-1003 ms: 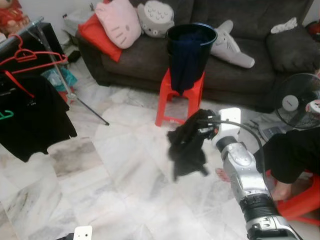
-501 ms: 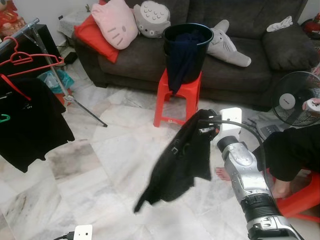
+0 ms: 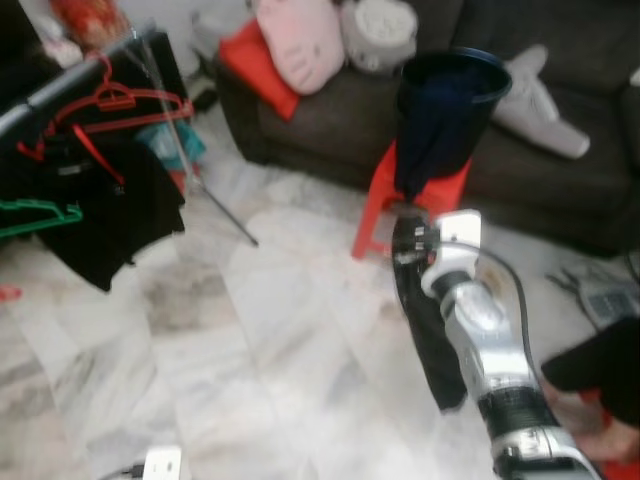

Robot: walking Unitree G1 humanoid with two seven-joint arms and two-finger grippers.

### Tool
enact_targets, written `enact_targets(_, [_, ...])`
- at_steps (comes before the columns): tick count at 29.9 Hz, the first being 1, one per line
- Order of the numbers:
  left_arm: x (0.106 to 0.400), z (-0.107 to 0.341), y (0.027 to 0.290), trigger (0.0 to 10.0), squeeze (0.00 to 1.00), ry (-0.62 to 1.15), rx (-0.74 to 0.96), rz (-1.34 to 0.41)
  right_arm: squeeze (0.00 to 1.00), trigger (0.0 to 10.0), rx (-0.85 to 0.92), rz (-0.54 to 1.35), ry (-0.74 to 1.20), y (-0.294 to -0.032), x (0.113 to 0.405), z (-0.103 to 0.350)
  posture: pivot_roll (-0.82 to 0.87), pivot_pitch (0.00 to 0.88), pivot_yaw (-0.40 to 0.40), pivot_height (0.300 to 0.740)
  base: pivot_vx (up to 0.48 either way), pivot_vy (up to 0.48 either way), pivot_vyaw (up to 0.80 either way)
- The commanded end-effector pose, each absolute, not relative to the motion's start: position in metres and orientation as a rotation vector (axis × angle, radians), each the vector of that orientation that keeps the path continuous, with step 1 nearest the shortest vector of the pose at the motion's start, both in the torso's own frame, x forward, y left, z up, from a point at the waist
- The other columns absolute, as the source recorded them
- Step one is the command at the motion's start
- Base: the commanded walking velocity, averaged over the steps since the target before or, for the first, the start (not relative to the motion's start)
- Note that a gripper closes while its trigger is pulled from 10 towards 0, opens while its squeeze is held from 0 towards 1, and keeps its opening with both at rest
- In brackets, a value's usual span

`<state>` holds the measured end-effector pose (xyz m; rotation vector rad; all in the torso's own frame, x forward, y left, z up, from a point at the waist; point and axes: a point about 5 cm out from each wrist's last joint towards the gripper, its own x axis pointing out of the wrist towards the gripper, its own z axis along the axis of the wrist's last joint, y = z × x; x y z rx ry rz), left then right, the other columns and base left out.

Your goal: Hang hanger

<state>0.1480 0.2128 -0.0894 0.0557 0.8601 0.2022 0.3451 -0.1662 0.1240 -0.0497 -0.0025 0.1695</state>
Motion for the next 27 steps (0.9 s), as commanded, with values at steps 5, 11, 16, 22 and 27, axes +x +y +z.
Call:
enact_targets(5, [0.1394, -0.0925, 0.2163, 10.0, 0.0, 0.893, 0.06, 0.207, 0.0, 10.0, -0.043, 0.184, -0.06, -0.1604, 0.3482, 0.1361, -0.02, 0.096, 0.016, 0.74, 0.245, 0.0, 0.74])
enact_targets(11, [0.1391, -0.0926, 0.2161, 10.0, 0.0, 0.894, 0.059, 0.207, 0.0, 10.0, -0.043, 0.183, -0.057, -0.1612, 0.348, 0.1355, -0.02, 0.096, 0.016, 0.74, 0.246, 0.0, 0.8])
enact_targets(16, [0.1392, -0.0927, 0.2158, 10.0, 0.0, 0.895, 0.058, 0.205, 0.0, 10.0, -0.042, 0.181, -0.057, -0.1623, 0.3484, 0.1354, -0.02, 0.097, 0.015, 0.74, 0.247, 0.0, 0.66])
enact_targets(22, [0.1393, -0.0927, 0.2158, 10.0, 0.0, 0.895, 0.058, 0.204, 0.0, 10.0, -0.044, 0.179, -0.05, -0.1621, 0.3485, 0.1338, -0.02, 0.096, 0.014, 0.74, 0.246, 0.0, 0.65])
enact_targets(27, [0.1392, -0.0927, 0.2156, 10.0, 0.0, 0.895, 0.058, 0.202, 0.0, 10.0, -0.042, 0.179, -0.05, -0.1622, 0.3483, 0.1337, -0.02, 0.094, 0.014, 0.74, 0.244, 0.0, 0.62])
